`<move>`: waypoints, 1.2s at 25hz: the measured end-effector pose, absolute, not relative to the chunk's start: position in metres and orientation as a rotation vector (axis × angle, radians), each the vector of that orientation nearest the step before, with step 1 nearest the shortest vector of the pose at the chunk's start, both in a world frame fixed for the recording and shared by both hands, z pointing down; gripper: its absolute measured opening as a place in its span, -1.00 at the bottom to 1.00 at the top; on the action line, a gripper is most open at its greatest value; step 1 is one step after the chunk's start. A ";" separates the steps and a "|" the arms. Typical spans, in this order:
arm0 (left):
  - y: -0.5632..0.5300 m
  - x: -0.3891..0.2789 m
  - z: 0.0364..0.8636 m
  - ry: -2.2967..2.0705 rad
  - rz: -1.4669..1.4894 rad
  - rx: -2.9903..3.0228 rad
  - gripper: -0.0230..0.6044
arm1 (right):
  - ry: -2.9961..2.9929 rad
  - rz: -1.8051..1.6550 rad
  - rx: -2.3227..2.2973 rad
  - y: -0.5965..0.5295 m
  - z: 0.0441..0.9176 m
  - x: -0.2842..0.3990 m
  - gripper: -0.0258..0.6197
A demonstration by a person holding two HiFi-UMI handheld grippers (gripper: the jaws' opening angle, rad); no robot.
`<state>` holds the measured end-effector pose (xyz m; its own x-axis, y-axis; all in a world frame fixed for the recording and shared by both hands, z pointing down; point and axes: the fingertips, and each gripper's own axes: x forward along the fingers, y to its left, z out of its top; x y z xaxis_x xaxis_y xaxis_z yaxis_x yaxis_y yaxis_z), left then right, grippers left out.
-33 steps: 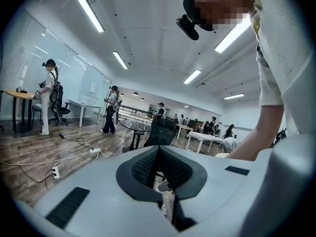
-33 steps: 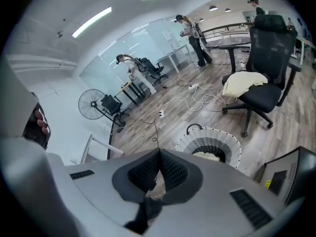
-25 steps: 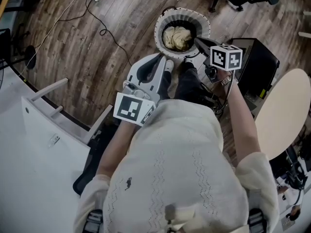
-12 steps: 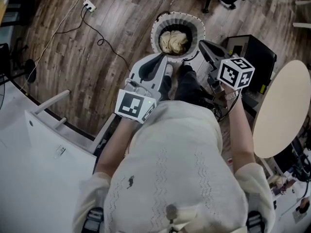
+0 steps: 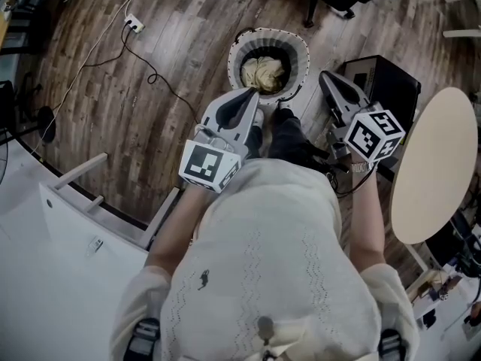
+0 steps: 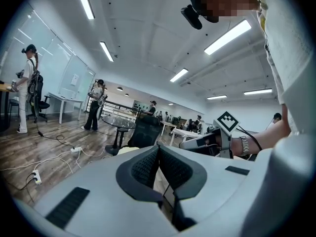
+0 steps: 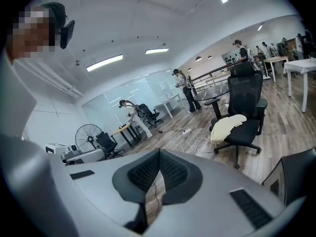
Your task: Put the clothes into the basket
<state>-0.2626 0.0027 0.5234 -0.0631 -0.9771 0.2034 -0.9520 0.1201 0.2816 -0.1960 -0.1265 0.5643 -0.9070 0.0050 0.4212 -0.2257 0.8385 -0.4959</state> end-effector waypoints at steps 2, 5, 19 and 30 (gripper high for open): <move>0.002 -0.260 0.520 -2.069 -0.109 1.884 -0.86 | -2.634 0.774 0.171 -0.125 0.552 -0.191 -0.90; 0.003 -0.255 0.514 -2.075 -0.121 1.894 -0.86 | -2.685 0.771 0.183 -0.120 0.529 -0.185 -0.90; -0.003 -0.236 0.414 -2.125 -0.233 2.008 -0.86 | -2.939 0.613 0.346 -0.098 0.399 -0.116 -0.90; -0.012 -0.199 0.372 -2.115 -0.247 2.107 -0.86 | -3.038 0.634 0.512 -0.101 0.360 -0.056 -0.90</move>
<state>-0.1990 -0.0122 0.3717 -0.0052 -0.9999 -0.0126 -0.9760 0.0024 0.2178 -0.0559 -0.1010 0.3602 -0.9469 -0.3153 0.0623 -0.3139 0.8656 -0.3902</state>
